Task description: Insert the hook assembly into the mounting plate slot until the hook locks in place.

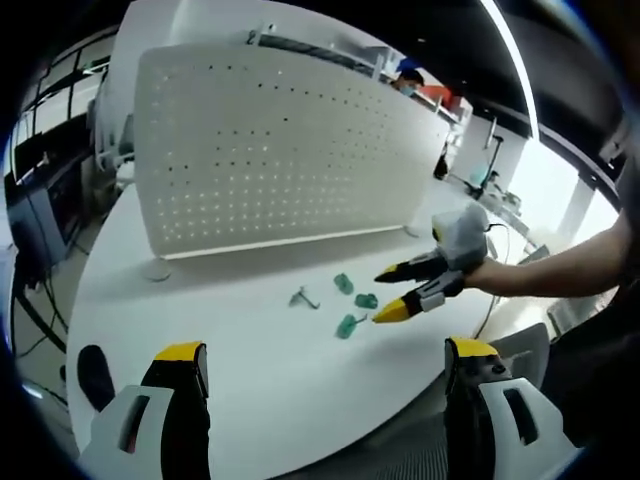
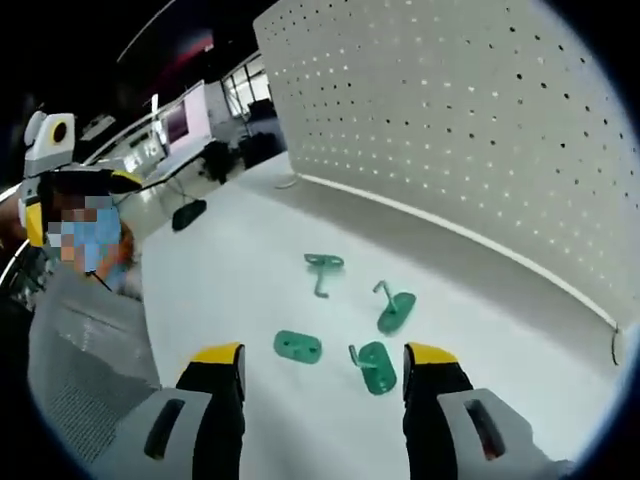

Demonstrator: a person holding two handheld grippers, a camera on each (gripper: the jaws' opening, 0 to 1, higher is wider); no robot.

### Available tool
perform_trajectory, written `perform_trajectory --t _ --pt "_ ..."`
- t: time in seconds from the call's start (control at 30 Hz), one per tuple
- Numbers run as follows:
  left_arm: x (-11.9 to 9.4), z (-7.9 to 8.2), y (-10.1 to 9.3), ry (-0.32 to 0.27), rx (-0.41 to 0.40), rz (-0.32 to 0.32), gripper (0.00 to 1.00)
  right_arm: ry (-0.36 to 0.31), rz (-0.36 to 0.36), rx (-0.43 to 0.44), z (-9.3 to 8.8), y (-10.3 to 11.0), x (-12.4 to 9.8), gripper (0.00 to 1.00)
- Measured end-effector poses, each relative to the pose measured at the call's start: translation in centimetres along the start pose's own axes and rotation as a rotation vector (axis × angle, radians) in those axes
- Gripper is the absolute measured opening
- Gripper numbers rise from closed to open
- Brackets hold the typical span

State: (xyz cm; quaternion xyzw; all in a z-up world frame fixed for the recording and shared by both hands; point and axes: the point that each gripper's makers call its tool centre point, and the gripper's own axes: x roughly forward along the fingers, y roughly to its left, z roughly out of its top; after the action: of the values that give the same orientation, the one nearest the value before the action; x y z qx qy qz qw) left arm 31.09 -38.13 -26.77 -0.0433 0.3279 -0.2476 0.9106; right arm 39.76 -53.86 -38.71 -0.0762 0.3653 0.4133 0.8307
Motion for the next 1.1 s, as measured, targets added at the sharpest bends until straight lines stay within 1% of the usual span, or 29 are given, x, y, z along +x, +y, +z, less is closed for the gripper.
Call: perform_trajectory --t 0.13,0.23,0.33,0.47,0.67,0.77,0.83,0.93,1.0,1.1 --pt "0.2 0.2 0.2 0.0 -0.001 0.0 1.0 0.023 -0.004 -0.029 -0.2 -0.5 0.2 0.51" --pt "0.3 0.4 0.3 -0.006 -0.003 -0.002 1.0 0.037 -0.005 -0.028 -0.3 -0.8 0.3 0.44" --pt "0.5 0.3 0.2 0.002 0.0 -0.006 1.0 0.07 -0.013 -0.048 -0.7 -1.2 0.5 0.35" --pt "0.6 0.3 0.2 0.001 -0.005 -0.009 1.0 0.094 -0.012 -0.058 -1.0 -1.4 0.8 0.28" --pt "0.5 0.0 0.4 0.006 -0.007 -0.006 1.0 0.127 -0.025 -0.051 -1.5 -1.9 1.2 0.25" --pt "0.6 -0.1 0.6 0.011 -0.009 -0.007 1.0 0.136 -0.027 -0.074 -1.5 -2.0 1.5 0.24" --pt "0.6 -0.1 0.6 0.012 -0.006 -0.005 1.0 0.154 -0.027 -0.086 -1.8 -2.1 1.7 0.22" --pt "0.7 -0.1 0.6 0.01 -0.008 -0.004 1.0 0.163 -0.032 -0.117 -2.0 -2.2 2.0 0.21" --pt "0.7 -0.1 0.6 0.01 -0.01 -0.005 1.0 0.18 -0.04 -0.149 -2.3 -2.5 2.2 0.18" --pt "0.6 -0.3 0.7 0.013 -0.012 -0.004 1.0 0.192 -0.05 -0.161 -2.5 -2.7 2.3 0.14"
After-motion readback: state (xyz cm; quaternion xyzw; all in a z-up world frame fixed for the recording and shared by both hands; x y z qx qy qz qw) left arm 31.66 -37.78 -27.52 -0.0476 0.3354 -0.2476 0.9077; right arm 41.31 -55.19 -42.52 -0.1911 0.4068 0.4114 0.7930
